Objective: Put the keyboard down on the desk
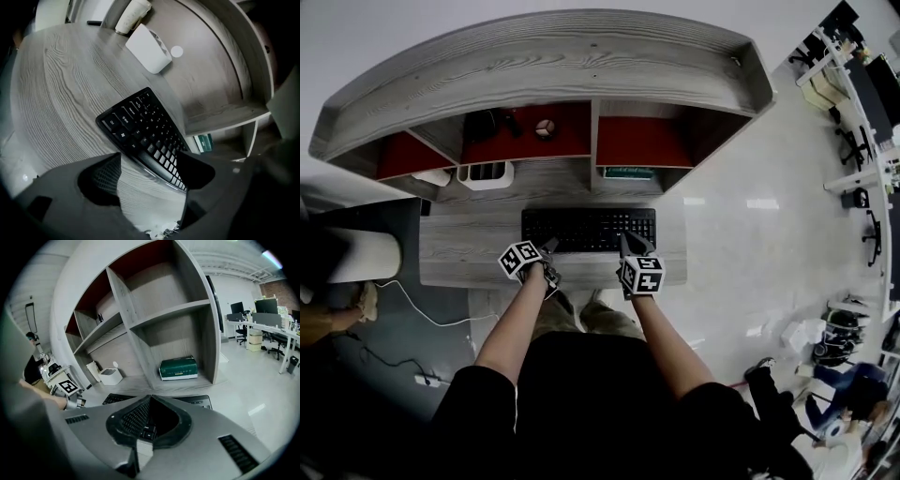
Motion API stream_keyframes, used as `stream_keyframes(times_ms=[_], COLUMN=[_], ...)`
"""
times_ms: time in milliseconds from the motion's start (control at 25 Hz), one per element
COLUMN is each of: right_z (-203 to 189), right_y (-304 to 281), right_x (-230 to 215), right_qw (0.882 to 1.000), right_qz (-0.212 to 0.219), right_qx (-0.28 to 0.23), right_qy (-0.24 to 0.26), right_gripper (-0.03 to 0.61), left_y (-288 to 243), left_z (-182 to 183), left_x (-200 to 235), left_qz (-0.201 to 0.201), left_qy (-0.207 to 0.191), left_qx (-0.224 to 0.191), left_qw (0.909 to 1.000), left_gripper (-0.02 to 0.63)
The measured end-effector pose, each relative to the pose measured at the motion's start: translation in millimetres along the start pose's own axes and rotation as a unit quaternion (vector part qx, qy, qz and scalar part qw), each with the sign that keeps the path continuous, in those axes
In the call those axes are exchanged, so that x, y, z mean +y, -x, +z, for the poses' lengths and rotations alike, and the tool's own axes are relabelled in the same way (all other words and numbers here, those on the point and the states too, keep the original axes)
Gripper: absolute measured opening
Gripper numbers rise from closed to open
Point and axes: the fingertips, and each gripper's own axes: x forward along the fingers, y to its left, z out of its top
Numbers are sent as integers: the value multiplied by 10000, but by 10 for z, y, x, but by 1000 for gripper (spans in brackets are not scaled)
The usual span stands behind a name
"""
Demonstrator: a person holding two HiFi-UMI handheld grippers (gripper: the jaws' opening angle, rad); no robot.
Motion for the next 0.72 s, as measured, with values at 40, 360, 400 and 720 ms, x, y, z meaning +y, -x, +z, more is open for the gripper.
stream_keyframes(times_ms=[40, 360, 400, 720], right_z=[24, 237, 283, 914], right_y=[14, 183, 221, 614], right_x=[-9, 123, 155, 212], right_qw=[10000, 9976, 9971, 9919], right_qz=[-2, 299, 351, 320], right_qx=[-23, -150, -204, -929], right_qy=[-16, 603, 651, 810], right_gripper=[14, 14, 14, 14], left_y=[25, 483, 577, 1592], left_z=[2, 18, 11, 20], left_x=[-21, -519, -608, -1512], left_qz=[-22, -758, -876, -1672], left_qy=[-48, -297, -431, -2856], left_qx=[-8, -487, -592, -1952], left_qw=[10000, 9955, 9935, 9233], left_gripper=[370, 368, 368, 362])
